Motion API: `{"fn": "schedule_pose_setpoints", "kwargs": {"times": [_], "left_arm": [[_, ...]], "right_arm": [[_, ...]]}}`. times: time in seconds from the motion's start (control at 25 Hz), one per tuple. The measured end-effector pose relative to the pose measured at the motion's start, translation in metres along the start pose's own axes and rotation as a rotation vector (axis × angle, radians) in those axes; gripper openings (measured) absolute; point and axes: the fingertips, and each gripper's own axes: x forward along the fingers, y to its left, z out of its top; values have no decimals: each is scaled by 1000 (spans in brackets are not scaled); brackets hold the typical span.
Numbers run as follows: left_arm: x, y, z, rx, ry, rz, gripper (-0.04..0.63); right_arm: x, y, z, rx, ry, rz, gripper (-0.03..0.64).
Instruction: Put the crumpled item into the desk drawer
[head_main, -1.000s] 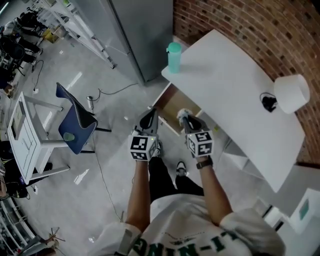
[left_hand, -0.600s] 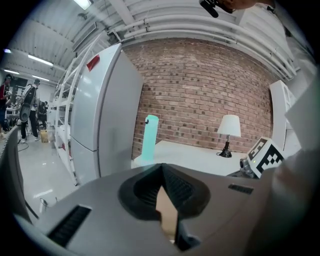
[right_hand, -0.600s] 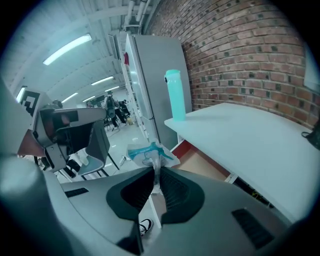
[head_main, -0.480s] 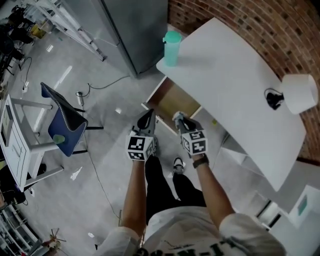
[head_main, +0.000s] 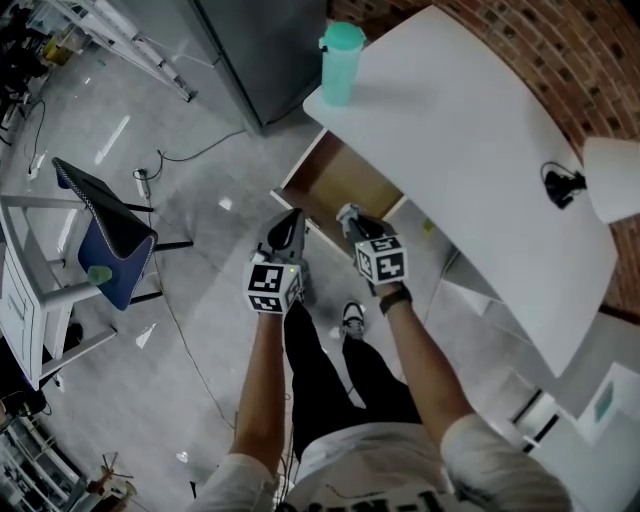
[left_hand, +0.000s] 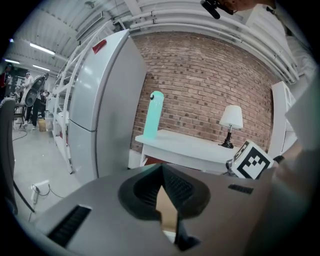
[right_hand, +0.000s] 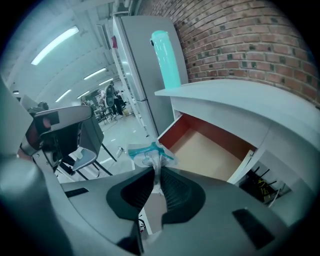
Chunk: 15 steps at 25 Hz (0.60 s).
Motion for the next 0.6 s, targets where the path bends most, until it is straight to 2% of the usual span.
{"fn": "schedule_pose_setpoints", "kwargs": {"times": [0.2, 0.36, 0.6], "left_arm": [[13, 10, -15, -3, 10, -8, -3], [23, 27, -20, -13, 2, 0, -3], [45, 37, -36, 4, 22, -26, -3]], "right_arm": [[32, -9, 0, 16, 16, -21, 40], [58, -20, -13, 23, 51, -40, 40], [86, -36, -30, 41, 110, -77, 40]]}}
